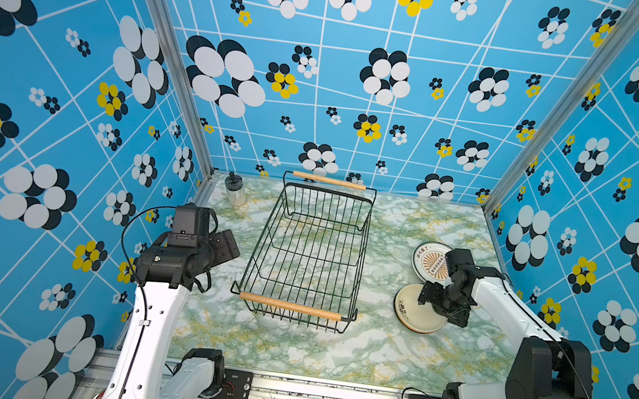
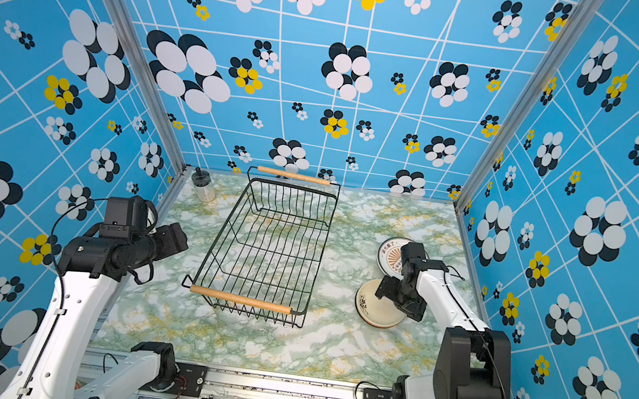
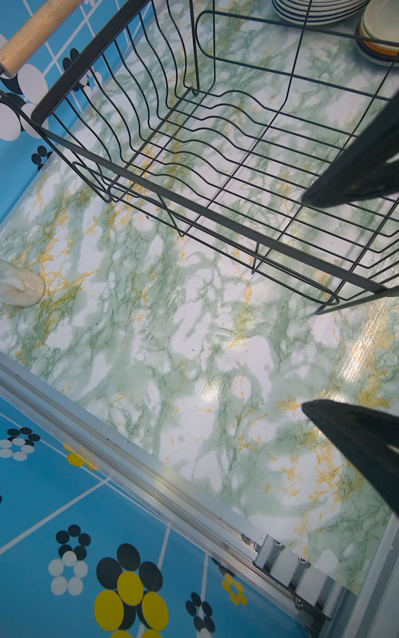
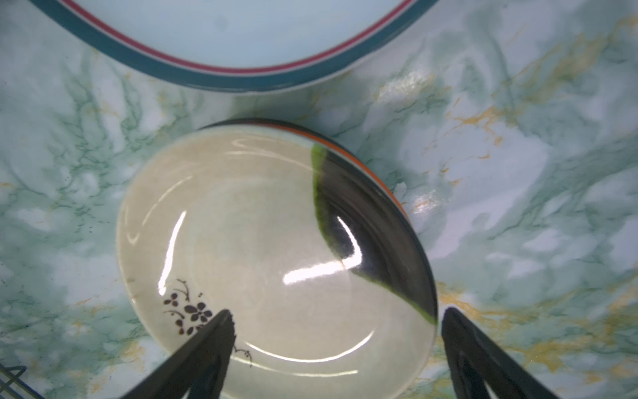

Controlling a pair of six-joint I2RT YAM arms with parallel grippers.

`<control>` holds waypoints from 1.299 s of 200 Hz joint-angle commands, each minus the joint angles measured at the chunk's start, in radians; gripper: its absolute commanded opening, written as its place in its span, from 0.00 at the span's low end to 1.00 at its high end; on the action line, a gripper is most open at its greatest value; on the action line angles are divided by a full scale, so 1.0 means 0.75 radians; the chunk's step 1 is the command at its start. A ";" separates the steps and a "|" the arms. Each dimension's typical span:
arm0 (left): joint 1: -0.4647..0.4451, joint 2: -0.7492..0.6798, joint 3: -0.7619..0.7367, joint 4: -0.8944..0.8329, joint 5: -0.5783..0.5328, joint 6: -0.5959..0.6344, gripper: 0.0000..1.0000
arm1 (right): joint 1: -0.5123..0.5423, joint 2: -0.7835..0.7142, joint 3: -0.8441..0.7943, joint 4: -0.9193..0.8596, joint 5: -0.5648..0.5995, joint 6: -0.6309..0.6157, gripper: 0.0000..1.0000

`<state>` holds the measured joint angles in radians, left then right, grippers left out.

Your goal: Unload the plates from the dish rack

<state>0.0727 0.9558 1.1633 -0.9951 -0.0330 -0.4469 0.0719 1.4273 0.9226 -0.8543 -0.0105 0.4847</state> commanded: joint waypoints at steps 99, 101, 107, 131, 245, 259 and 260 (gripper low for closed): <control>0.019 0.057 -0.208 0.374 -0.083 0.133 1.00 | -0.015 -0.292 0.192 -0.059 0.198 -0.060 0.99; 0.021 0.064 -0.208 0.377 -0.088 0.131 1.00 | -0.017 -0.300 0.191 -0.054 0.204 -0.062 0.99; 0.022 0.083 -0.206 0.381 -0.098 0.123 1.00 | -0.023 -0.320 0.188 -0.039 0.228 -0.064 0.99; 0.022 0.140 -0.219 0.393 -0.254 0.066 0.99 | -0.035 -0.420 0.133 0.062 0.370 -0.048 0.99; -0.060 0.464 -0.366 0.573 -0.522 0.149 0.99 | -0.051 -0.549 -0.189 0.428 0.801 -0.070 0.99; -0.082 0.503 -0.372 0.595 -0.524 0.171 0.99 | -0.051 -0.600 -0.246 0.495 0.891 -0.064 0.99; -0.085 0.505 -0.372 0.597 -0.524 0.172 0.99 | -0.051 -0.604 -0.251 0.502 0.891 -0.066 0.99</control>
<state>0.0391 1.2976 0.9043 -0.5949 -0.3977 -0.3500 0.0399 1.0294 0.7975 -0.5766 0.5137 0.4335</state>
